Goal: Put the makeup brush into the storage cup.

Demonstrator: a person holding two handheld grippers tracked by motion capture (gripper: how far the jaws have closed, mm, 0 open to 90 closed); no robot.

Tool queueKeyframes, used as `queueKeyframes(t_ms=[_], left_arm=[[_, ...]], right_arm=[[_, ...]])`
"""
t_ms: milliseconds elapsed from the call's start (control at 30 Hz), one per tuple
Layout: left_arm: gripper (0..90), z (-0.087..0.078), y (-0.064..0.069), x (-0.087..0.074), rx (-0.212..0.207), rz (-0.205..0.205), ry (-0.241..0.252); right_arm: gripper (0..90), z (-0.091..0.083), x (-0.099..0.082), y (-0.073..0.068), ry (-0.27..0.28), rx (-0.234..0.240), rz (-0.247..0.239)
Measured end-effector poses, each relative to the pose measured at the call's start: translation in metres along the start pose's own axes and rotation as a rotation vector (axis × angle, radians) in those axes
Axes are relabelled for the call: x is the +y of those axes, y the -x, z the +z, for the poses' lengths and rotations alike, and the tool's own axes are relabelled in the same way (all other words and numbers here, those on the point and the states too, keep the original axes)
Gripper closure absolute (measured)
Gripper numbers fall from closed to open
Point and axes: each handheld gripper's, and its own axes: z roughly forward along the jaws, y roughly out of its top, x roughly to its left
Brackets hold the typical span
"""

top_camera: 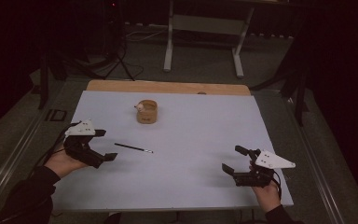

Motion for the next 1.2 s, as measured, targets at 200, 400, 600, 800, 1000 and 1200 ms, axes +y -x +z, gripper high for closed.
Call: queueKeyframes(t_ms=[200, 400, 600, 800, 1000, 1200], left_arm=[[0.1, 0.005, -0.002, 0.007, -0.004, 0.045, -0.04], [0.1, 0.009, -0.007, 0.016, -0.025, 0.091, -0.078], [0.1, 0.014, -0.011, 0.024, -0.049, 0.124, -0.12], [0.1, 0.024, -0.013, 0.031, -0.053, 0.172, -0.195], [0.1, 0.034, -0.016, 0.034, -0.072, 0.205, -0.251], [0.1, 0.043, -0.018, 0.036, -0.087, 0.236, -0.292]], right_arm=[[13.3, 0.0, 0.0, 0.0, 0.002, 0.001, -0.001], [13.3, 0.001, 0.0, -0.001, -0.002, 0.005, 0.001], [13.3, 0.001, 0.0, 0.0, -0.003, 0.005, 0.0], [13.3, 0.0, 0.001, -0.001, 0.003, 0.007, -0.002], [13.3, 0.002, 0.001, -0.002, 0.001, 0.01, -0.003], [13.3, 0.003, 0.0, -0.001, 0.003, 0.025, 0.006]])
